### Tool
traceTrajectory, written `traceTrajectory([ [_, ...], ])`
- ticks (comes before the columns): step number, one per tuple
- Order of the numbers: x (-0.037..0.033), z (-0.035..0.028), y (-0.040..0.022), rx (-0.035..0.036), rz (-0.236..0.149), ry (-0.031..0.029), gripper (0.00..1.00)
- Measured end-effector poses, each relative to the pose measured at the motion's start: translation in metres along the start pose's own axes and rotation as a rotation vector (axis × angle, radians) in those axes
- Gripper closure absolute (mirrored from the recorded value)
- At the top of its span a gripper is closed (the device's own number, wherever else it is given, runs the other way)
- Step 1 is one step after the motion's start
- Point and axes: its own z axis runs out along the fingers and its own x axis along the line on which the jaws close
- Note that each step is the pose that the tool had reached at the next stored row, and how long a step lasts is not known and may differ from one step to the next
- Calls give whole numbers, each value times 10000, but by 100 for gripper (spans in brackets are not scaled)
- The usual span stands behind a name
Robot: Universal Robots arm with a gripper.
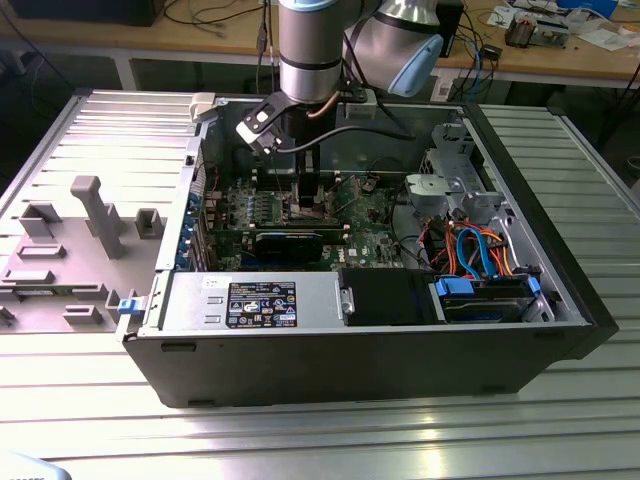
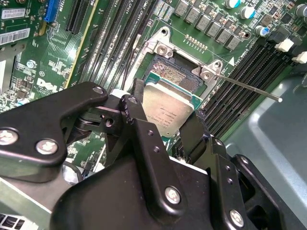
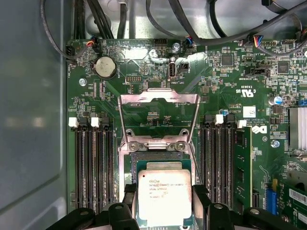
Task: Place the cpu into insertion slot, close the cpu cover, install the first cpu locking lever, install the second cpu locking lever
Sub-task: 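Place the cpu into insertion slot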
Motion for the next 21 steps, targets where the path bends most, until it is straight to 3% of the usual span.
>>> traceTrajectory([
  [21,4,50,-1,-1,0,1,45],
])
